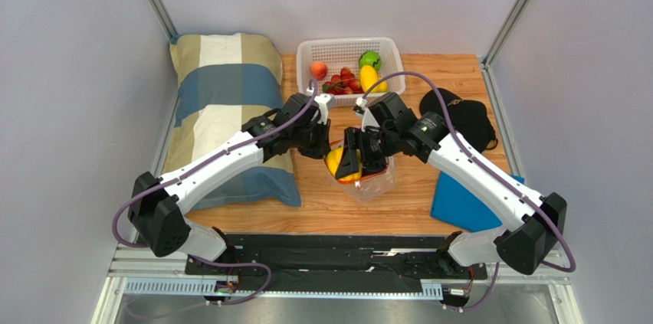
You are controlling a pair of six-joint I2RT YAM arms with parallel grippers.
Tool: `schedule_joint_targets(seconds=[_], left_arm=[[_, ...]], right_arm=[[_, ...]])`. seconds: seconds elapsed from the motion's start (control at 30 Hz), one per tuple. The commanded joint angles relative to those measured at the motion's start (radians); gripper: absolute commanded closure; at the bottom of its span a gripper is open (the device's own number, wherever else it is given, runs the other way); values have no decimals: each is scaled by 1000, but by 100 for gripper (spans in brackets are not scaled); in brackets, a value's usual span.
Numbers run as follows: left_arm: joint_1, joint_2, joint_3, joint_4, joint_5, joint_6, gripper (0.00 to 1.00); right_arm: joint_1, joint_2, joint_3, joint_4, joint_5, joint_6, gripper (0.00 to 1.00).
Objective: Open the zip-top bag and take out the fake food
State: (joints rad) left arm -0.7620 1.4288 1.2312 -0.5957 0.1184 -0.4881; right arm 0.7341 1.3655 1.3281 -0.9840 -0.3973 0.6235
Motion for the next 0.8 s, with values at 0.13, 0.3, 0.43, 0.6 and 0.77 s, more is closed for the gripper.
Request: schedule_joint_targets(seconds=[0.13,0.3,0.43,0.6,0.77], left_arm=[[1,32,53,25,20,43,100],[1,1,5,40,43,-21,100],[6,-13,-24,40,53,-66,100],[20,10,-16,22,76,-83,100],[20,25,-15,20,76,-83,100]], right_arm=[[-9,-78,-42,39,-398,-148,100],[-16,-159,-108,357,32,-90,100],[-19,-253,-260,675,257,-25,100],[-61,-223,-175,844,250,62,100],[-117,26,86,673,437,68,100]])
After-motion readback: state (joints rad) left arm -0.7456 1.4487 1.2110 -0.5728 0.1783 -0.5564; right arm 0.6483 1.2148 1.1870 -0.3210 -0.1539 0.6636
